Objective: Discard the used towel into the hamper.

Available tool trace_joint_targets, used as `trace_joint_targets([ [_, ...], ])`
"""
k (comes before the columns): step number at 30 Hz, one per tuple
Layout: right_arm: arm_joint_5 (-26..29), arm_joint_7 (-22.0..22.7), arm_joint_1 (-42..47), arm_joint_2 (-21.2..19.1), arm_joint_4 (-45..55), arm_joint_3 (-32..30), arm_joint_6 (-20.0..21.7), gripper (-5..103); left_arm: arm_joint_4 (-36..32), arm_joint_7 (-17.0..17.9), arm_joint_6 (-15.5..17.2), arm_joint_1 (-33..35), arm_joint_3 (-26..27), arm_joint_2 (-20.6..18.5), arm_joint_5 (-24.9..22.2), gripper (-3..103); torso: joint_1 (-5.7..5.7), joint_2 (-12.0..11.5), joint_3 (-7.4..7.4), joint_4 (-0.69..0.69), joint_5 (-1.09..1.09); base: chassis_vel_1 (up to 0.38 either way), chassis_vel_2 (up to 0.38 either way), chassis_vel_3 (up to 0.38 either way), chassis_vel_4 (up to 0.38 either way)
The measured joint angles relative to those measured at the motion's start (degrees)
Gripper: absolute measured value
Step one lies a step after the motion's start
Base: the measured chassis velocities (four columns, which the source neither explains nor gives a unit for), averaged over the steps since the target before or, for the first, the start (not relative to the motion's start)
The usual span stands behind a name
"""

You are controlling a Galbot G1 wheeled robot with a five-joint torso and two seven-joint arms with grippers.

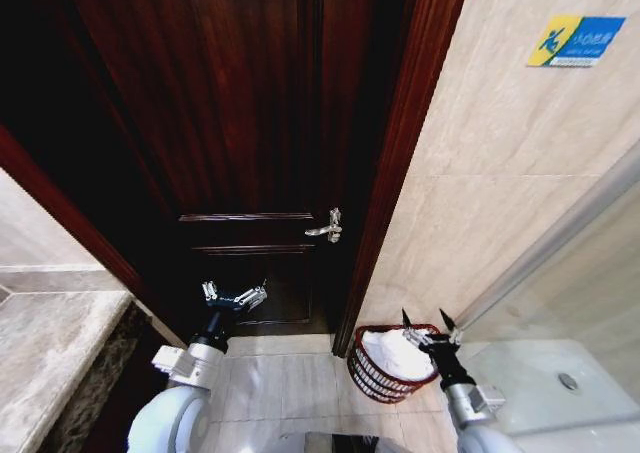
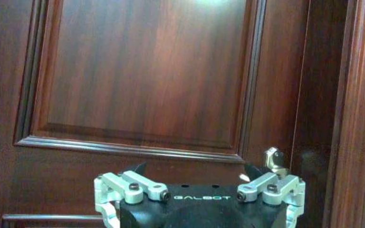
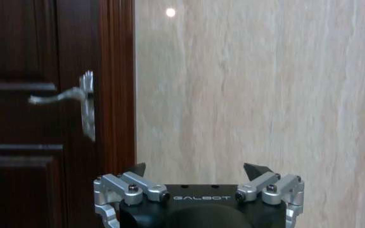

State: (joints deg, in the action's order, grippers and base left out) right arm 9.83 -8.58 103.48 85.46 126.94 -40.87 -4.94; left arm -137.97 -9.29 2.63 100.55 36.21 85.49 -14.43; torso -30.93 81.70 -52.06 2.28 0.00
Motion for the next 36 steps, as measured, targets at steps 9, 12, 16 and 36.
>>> trace_joint_targets([
  [9, 0.3, 0.5, 0.4, 0.4, 6.8, 0.0, 1.4, 100, 0.0, 0.0, 0.0, 0.0, 0.0, 0.0, 0.0, 100, 0.00, 0.0, 0.00, 0.00, 0.00, 0.000, 0.000, 0.000, 0.000],
  [12, 0.3, 0.8, 0.7, 0.7, 8.9, 0.4, 1.7, 100, 0.0, 0.0, 0.0, 0.0, 0.0, 0.0, 0.0, 100, 0.00, 0.0, 0.00, 0.00, 0.00, 0.000, 0.000, 0.000, 0.000],
  [16, 0.5, 0.7, 0.7, 0.9, 9.6, 0.5, 1.2, 100, 0.0, 0.0, 0.0, 0.0, 0.0, 0.0, 0.0, 100, 0.00, 0.0, 0.00, 0.00, 0.00, 0.000, 0.000, 0.000, 0.000],
  [36, 0.9, -0.3, 0.7, 1.0, 10.6, 0.7, 1.5, 100, 0.0, 0.0, 0.0, 0.0, 0.0, 0.0, 0.0, 100, 0.00, 0.0, 0.00, 0.00, 0.00, 0.000, 0.000, 0.000, 0.000],
])
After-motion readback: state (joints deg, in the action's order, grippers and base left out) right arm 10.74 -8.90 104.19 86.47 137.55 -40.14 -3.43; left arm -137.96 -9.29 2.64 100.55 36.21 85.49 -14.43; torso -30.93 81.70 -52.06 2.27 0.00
